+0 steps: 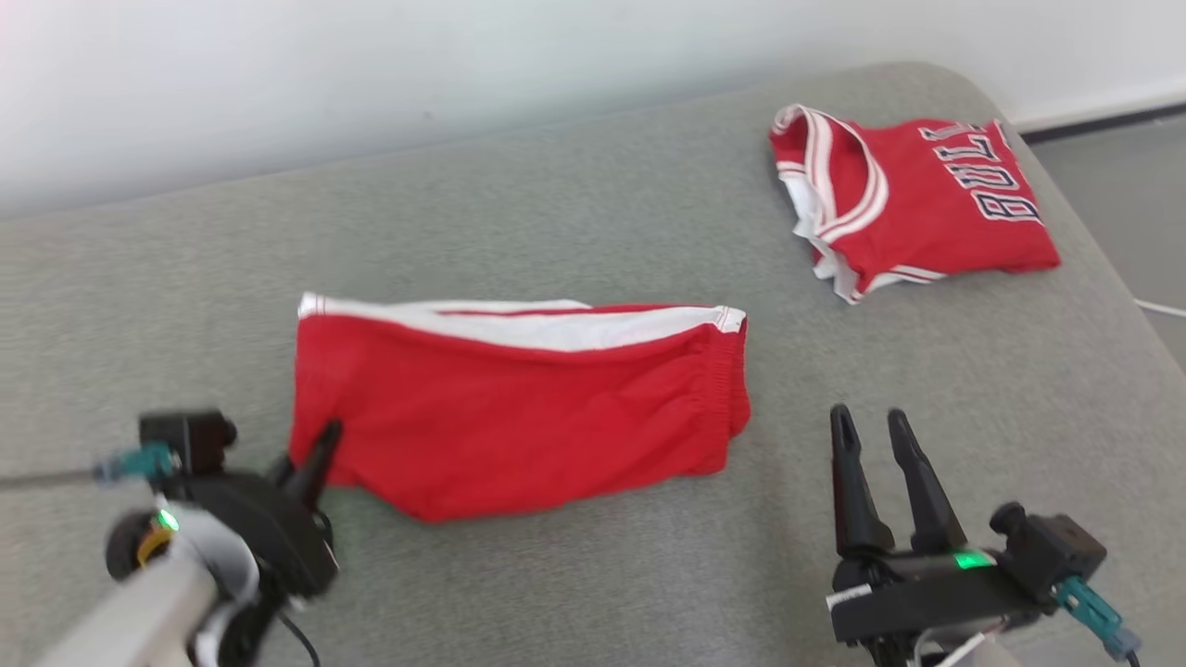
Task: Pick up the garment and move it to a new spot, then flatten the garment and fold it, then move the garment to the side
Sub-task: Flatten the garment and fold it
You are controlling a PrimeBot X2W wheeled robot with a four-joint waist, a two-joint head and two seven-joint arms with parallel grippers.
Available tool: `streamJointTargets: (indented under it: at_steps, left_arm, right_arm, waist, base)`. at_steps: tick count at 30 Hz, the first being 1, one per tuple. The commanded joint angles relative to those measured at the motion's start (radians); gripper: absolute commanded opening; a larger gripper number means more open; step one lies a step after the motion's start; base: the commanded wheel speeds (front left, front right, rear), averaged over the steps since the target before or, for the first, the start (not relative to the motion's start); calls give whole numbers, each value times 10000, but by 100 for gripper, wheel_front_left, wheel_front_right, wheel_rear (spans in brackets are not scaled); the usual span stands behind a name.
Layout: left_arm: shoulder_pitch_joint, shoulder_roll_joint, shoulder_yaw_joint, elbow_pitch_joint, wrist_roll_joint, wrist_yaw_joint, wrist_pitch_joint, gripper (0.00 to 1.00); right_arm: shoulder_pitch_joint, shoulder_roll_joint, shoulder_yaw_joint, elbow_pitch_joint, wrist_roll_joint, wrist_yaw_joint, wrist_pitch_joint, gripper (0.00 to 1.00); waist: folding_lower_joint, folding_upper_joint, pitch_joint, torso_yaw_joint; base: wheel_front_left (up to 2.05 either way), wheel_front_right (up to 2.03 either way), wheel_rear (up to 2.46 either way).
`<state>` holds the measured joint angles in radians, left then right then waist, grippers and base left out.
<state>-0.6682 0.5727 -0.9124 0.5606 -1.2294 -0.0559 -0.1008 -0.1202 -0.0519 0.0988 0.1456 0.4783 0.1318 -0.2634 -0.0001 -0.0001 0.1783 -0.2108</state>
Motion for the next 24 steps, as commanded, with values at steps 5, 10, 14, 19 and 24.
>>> streamJointTargets:
  at_steps: [5,10,14,19,24]
  left_arm:
    - [1429,-64,106,-1237,-106,998,-920,0]
    - [2123,-211,61,-1822,39,1472,-1260,0]
    - [2166,-389,87,-1773,885,1783,-1571,100]
    - [2378,-824,1125,-1838,2061,2001,-1655,100]
    - [3504,-1570,3022,-2412,4646,2552,-1640,100]
  right_arm:
    - [594,25,-383,122,-132,-29,-6,100]
    - [861,25,-603,131,-227,-28,-6,100]
    - [949,-75,-483,204,-310,-29,-7,100]
    - [884,-201,-460,245,-439,-29,-7,100]
    - [786,-383,-274,310,-800,-28,-6,100]
  waist:
    - [1,1,-268,743]
    - [1,1,-268,1056]
    - [1,1,-368,1267]
    - [1,1,-508,1441]
    - [1,1,-641,1675]
  base:
    - [0,0,0]
    - [0,0,0]
    - [0,0,0]
    - [0,0,0]
    - [0,0,0]
